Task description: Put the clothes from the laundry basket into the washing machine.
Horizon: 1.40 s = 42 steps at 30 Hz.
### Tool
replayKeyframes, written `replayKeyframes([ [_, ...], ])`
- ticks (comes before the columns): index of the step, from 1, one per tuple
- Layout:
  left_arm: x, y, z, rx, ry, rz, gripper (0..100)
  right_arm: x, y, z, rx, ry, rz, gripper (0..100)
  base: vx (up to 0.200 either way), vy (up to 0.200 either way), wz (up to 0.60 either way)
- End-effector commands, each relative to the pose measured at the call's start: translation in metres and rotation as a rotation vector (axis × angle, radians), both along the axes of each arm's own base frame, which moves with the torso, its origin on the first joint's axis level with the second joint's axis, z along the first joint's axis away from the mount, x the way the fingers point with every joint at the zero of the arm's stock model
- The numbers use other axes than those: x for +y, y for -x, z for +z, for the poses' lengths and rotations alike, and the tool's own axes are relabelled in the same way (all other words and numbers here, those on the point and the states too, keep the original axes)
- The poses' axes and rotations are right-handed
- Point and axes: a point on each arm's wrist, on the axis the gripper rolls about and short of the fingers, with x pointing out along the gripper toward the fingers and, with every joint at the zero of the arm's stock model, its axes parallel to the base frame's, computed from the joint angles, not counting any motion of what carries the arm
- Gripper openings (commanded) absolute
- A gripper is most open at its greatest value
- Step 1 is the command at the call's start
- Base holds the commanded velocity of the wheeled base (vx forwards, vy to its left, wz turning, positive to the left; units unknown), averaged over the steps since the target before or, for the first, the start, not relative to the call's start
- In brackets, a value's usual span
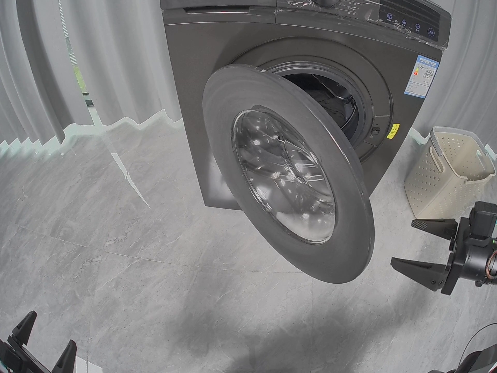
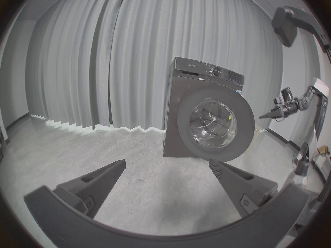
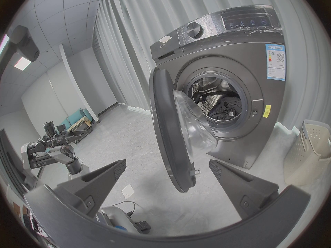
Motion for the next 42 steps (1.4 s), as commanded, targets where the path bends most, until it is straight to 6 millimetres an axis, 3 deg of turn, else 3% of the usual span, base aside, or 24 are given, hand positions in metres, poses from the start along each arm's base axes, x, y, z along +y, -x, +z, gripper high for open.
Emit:
replayKeyframes([
  [1, -0.001, 0.001, -0.002, -0.019, -0.059, -0.044, 100, 0.014, -0.020, 0.000, 0.028, 0.013, 0.024, 100, 0.000, 0.000, 0.00],
  [7, -0.002, 0.001, -0.001, -0.019, -0.043, -0.106, 100, 0.035, -0.032, -0.006, 0.045, -0.010, 0.024, 100, 0.000, 0.000, 0.00],
  [12, -0.004, 0.002, -0.001, 0.000, 0.022, -0.177, 100, 0.034, -0.044, -0.004, 0.029, -0.013, -0.082, 100, 0.000, 0.000, 0.00],
  [15, -0.004, 0.002, -0.001, -0.001, 0.027, -0.174, 100, 0.005, -0.062, -0.002, -0.005, -0.005, -0.307, 100, 0.000, 0.000, 0.00],
  [18, -0.002, 0.001, -0.001, -0.004, 0.020, -0.113, 100, -0.015, -0.065, 0.000, -0.038, -0.021, -0.401, 100, 0.000, 0.000, 0.00],
  [25, 0.004, 0.000, -0.002, -0.013, -0.089, 0.190, 100, -0.039, -0.048, 0.003, -0.088, -0.022, -0.499, 100, 0.000, 0.000, 0.00],
  [29, 0.003, 0.000, -0.002, -0.015, -0.062, 0.140, 100, -0.045, -0.045, -0.002, -0.075, -0.013, -0.531, 100, 0.000, 0.000, 0.00],
  [34, 0.002, 0.000, 0.000, -0.034, -0.054, 0.085, 100, -0.044, -0.026, -0.008, -0.072, -0.015, -0.516, 100, 0.000, 0.000, 0.00],
  [35, 0.002, 0.000, -0.001, -0.021, -0.030, 0.097, 100, -0.043, -0.014, -0.013, -0.070, -0.017, -0.498, 100, 0.000, 0.000, 0.00],
  [39, 0.004, 0.002, -0.001, 0.039, -0.049, 0.197, 100, -0.040, 0.003, -0.020, -0.069, -0.025, -0.453, 100, 0.000, 0.000, 0.00],
  [42, 0.004, 0.002, -0.001, 0.032, -0.064, 0.174, 100, -0.041, 0.013, -0.023, -0.080, -0.030, -0.444, 100, 0.000, 0.000, 0.00],
])
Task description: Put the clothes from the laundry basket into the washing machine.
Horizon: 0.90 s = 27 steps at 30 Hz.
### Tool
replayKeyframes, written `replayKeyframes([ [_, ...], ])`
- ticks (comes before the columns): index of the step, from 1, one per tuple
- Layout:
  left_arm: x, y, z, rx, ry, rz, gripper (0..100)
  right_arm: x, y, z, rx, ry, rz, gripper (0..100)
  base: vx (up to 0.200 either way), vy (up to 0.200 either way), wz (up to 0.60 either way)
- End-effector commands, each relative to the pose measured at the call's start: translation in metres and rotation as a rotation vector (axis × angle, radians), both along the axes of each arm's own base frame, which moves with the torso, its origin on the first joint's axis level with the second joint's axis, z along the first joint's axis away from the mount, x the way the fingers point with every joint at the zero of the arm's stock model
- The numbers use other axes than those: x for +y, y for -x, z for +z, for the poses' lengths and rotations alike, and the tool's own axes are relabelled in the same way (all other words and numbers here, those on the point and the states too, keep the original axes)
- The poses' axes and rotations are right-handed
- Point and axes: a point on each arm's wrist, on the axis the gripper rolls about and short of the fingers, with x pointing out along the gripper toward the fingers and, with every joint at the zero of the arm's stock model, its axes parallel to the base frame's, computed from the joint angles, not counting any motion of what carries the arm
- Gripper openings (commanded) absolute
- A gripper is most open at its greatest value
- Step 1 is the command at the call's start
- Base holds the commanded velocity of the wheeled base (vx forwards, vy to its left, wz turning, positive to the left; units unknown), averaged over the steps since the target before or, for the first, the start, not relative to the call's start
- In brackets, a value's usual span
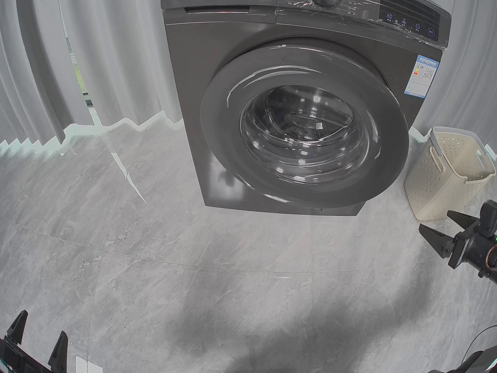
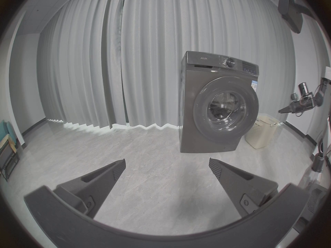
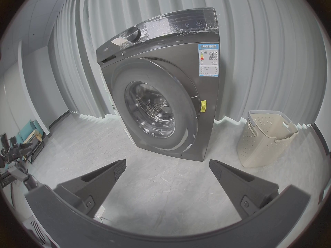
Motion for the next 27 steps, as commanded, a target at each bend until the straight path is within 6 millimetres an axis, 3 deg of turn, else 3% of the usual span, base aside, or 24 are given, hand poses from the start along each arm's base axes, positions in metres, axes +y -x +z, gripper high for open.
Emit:
replayKeyframes([
  [1, 0.000, 0.002, 0.001, -0.005, -0.017, -0.008, 100, 0.000, 0.027, -0.002, -0.052, -0.011, 0.033, 100, 0.000, 0.000, 0.00],
  [9, -0.001, 0.002, 0.002, -0.014, -0.002, -0.071, 100, 0.013, 0.036, 0.011, -0.118, -0.034, 0.175, 100, 0.000, 0.000, 0.00],
  [14, -0.003, 0.003, 0.002, -0.010, -0.001, -0.129, 100, 0.016, 0.037, 0.006, -0.097, -0.035, 0.206, 100, 0.000, 0.000, 0.00],
  [27, -0.004, 0.003, 0.002, -0.012, -0.019, -0.181, 100, 0.024, 0.050, -0.013, 0.010, -0.139, 0.299, 100, 0.000, -0.200, 0.00],
])
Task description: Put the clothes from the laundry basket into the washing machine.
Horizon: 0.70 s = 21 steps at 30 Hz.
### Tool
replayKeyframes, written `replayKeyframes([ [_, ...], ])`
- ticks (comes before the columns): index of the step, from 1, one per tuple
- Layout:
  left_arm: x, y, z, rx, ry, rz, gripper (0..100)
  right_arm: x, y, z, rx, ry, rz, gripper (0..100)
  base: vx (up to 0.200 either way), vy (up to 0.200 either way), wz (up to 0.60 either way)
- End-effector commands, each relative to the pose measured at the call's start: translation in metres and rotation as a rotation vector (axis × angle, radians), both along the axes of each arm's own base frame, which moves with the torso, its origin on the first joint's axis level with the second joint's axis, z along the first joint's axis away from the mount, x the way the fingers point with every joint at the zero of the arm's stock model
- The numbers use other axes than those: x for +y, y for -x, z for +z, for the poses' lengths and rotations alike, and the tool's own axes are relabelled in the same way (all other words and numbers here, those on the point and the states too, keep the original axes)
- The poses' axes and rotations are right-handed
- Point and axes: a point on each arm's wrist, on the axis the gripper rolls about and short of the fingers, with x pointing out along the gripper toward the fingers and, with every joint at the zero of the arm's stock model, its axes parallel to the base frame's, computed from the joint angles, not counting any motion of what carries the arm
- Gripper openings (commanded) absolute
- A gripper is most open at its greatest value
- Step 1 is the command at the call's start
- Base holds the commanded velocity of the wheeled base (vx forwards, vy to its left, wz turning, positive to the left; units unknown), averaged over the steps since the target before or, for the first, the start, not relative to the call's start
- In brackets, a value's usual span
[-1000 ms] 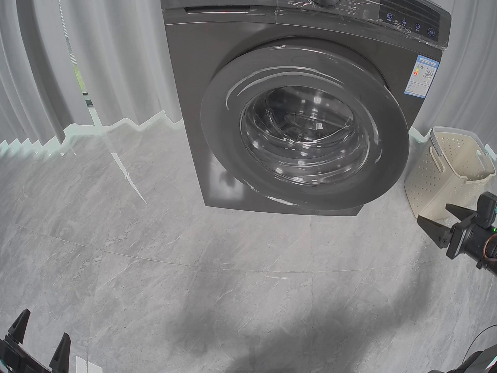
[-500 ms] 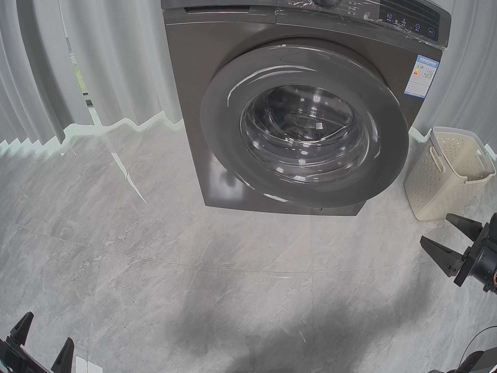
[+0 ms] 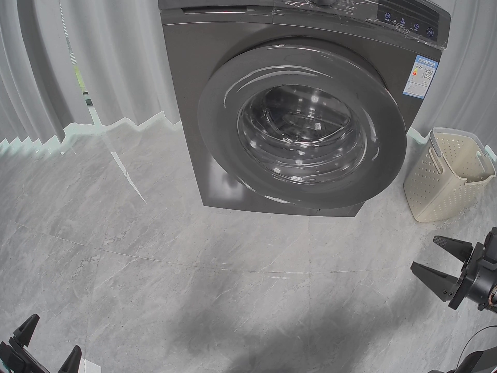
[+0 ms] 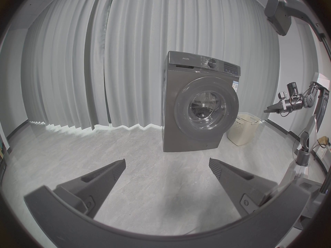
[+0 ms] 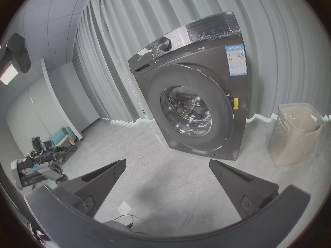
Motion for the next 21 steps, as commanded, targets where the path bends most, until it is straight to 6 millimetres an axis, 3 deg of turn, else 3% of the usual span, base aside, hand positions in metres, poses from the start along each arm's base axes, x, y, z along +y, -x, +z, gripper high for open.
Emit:
replayKeyframes([
  [1, 0.000, 0.001, 0.000, -0.018, -0.003, -0.010, 100, 0.002, 0.003, -0.005, 0.024, -0.012, 0.030, 100, 0.000, -0.200, 0.00],
  [5, 0.000, 0.001, 0.000, -0.020, -0.001, -0.010, 100, 0.008, -0.007, 0.001, 0.032, -0.009, 0.040, 100, 0.000, -0.050, 0.00],
  [11, 0.000, 0.001, 0.000, -0.022, -0.012, -0.011, 100, 0.036, -0.035, 0.009, 0.078, 0.005, 0.118, 100, 0.000, 0.000, 0.00],
  [21, 0.000, 0.001, 0.000, -0.016, 0.018, -0.012, 100, 0.054, -0.067, 0.024, 0.103, -0.048, 0.103, 100, 0.200, 0.000, 0.00],
])
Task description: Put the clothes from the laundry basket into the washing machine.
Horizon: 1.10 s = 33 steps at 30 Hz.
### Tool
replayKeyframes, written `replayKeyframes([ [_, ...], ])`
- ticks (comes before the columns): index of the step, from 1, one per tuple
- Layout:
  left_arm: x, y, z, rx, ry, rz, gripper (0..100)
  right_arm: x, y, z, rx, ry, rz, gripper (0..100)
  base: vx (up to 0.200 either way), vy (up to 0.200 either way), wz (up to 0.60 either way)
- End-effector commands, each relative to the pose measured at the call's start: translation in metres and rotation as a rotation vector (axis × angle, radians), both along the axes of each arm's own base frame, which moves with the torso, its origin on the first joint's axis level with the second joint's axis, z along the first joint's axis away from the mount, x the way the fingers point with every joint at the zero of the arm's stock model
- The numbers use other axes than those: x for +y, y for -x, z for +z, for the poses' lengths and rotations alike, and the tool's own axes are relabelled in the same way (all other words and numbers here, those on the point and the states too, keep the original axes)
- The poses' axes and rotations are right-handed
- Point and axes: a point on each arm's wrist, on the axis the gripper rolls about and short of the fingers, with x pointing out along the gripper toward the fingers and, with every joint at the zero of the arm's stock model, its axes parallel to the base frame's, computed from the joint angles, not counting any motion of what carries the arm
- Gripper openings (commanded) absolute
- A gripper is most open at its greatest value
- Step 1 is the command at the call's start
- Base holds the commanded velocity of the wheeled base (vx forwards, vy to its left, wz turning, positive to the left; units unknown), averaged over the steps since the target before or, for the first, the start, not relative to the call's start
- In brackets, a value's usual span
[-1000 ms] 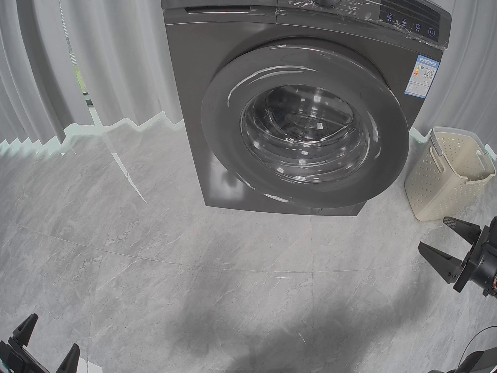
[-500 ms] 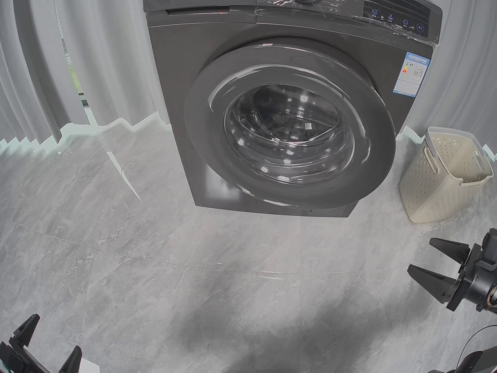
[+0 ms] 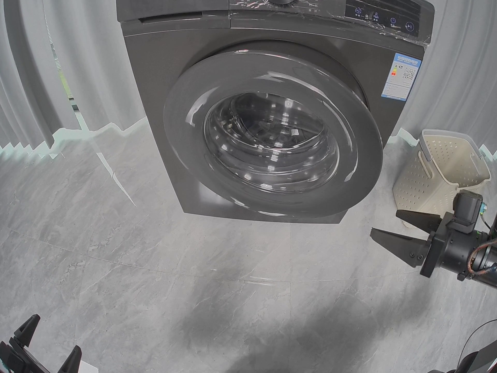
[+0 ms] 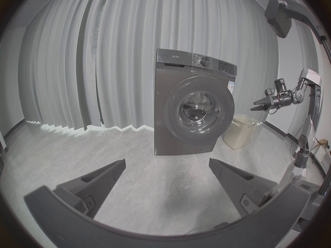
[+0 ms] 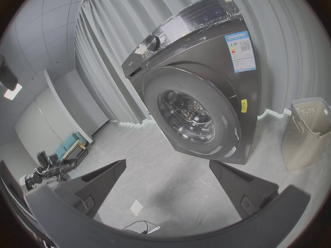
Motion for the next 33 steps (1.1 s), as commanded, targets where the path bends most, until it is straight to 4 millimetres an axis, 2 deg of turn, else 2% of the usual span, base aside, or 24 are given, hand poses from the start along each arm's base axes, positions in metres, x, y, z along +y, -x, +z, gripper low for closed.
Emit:
replayKeyframes([
  [1, 0.000, 0.001, 0.000, -0.015, 0.003, 0.000, 100, 0.010, -0.017, -0.005, 0.044, 0.014, -0.001, 100, 0.200, 0.000, 0.00],
  [11, 0.000, 0.001, 0.000, -0.015, 0.003, 0.000, 100, 0.020, -0.044, -0.006, -0.023, -0.004, -0.079, 100, 0.200, 0.000, 0.00],
  [19, 0.000, 0.001, 0.000, -0.016, 0.000, -0.009, 100, 0.010, -0.056, 0.002, -0.093, -0.005, -0.167, 100, 0.000, 0.000, 0.00],
  [24, 0.000, 0.001, 0.000, -0.016, 0.000, -0.012, 100, 0.005, -0.030, -0.014, -0.069, 0.053, -0.127, 100, 0.000, 0.000, 0.00],
  [28, 0.000, 0.001, 0.000, -0.017, -0.006, -0.010, 100, 0.010, -0.011, -0.026, -0.046, 0.076, -0.053, 100, 0.000, 0.000, 0.00],
  [33, 0.000, 0.001, 0.000, -0.018, -0.010, -0.012, 100, 0.011, -0.012, -0.021, -0.060, 0.058, -0.051, 100, 0.160, 0.000, 0.00],
])
